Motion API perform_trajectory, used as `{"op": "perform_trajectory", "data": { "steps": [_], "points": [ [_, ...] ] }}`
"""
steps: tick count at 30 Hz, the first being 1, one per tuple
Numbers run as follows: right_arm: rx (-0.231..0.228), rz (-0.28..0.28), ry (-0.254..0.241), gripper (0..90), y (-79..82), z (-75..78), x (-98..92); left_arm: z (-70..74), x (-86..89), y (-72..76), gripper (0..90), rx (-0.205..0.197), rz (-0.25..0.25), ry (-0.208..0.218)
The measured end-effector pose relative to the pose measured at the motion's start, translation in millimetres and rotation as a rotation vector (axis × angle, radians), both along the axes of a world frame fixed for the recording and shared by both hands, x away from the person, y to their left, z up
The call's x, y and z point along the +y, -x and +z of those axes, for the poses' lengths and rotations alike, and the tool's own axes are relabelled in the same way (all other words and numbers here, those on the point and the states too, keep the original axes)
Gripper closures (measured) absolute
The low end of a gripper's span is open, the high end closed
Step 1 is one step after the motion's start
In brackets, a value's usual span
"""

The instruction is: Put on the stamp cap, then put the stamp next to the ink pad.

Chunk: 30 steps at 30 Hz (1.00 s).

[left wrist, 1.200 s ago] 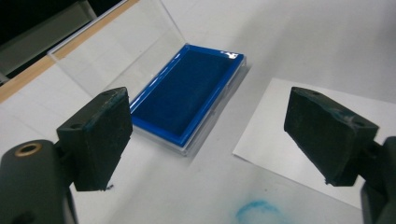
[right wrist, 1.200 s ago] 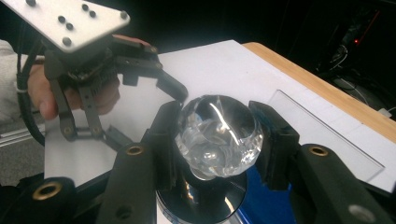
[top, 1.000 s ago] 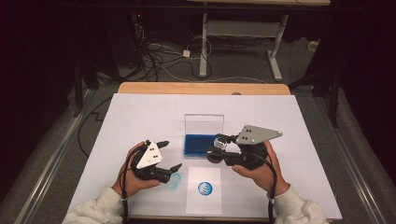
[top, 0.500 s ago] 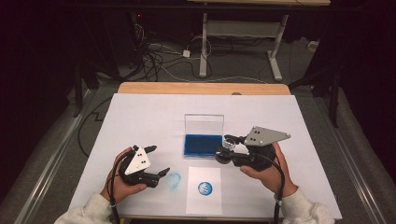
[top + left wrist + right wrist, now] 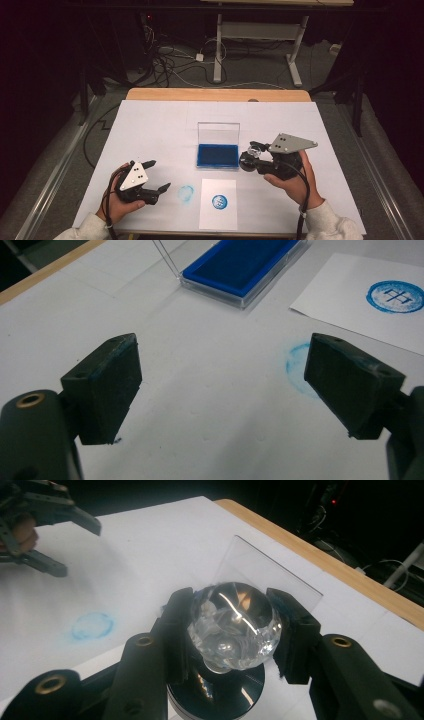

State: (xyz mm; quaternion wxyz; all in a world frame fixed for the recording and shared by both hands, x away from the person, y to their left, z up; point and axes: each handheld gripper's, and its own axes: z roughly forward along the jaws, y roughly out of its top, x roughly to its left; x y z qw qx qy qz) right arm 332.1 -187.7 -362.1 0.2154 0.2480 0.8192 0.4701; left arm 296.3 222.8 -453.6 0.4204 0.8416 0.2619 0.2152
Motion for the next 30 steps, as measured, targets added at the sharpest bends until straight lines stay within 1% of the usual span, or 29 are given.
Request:
{"op": "perform_trajectory", "data": {
  "steps": [4, 6, 8, 9, 13, 16, 19, 22, 26, 30],
  "points": [
    [-0.002, -0.017, -0.003, 56.2, -3.2, 1.2, -3.1, -1.3, 4.6, 0.5, 14.9, 0.006, 0.009, 0.014],
    [-0.002, -0.026, -0.007, 56.3, -5.3, 1.9, -4.7, -2.2, 5.9, -0.4, 14.9, 0.01, 0.016, 0.009],
    [-0.003, -0.037, -0.011, 56.2, -7.1, 2.5, -6.4, -2.2, 6.3, -1.6, 14.9, 0.024, 0.022, 0.034],
    [-0.003, -0.04, -0.012, 56.3, -8.2, 2.8, -7.4, -2.2, 6.4, -2.0, 14.9, 0.024, 0.027, 0.04],
    [-0.003, -0.062, -0.026, 56.2, -14.6, 5.1, -12.2, -3.2, 5.6, -2.2, 15.0, 0.027, 0.025, 0.025],
    [-0.012, -0.077, -0.011, 56.2, -19.1, 7.1, -13.3, -3.5, 4.0, -1.8, 15.1, 0.028, 0.017, 0.014],
    [-0.011, -0.09, -0.006, 56.2, -24.0, 8.5, -13.9, -4.6, 3.4, -2.2, 15.1, 0.033, 0.014, 0.001],
    [-0.011, -0.105, 0.023, 56.2, -29.5, 8.0, -12.2, -4.7, 4.1, -3.7, 15.1, 0.047, 0.019, 0.022],
    [0.007, -0.112, 0.027, 56.2, -37.7, 6.5, -10.9, -4.7, 5.2, -1.7, 15.1, 0.045, 0.02, 0.014],
    [0.03, -0.119, 0.038, 56.2, -46.1, 0.3, -7.8, -3.9, 3.8, -1.0, 15.1, 0.041, 0.016, 0.011]
  ]
}}
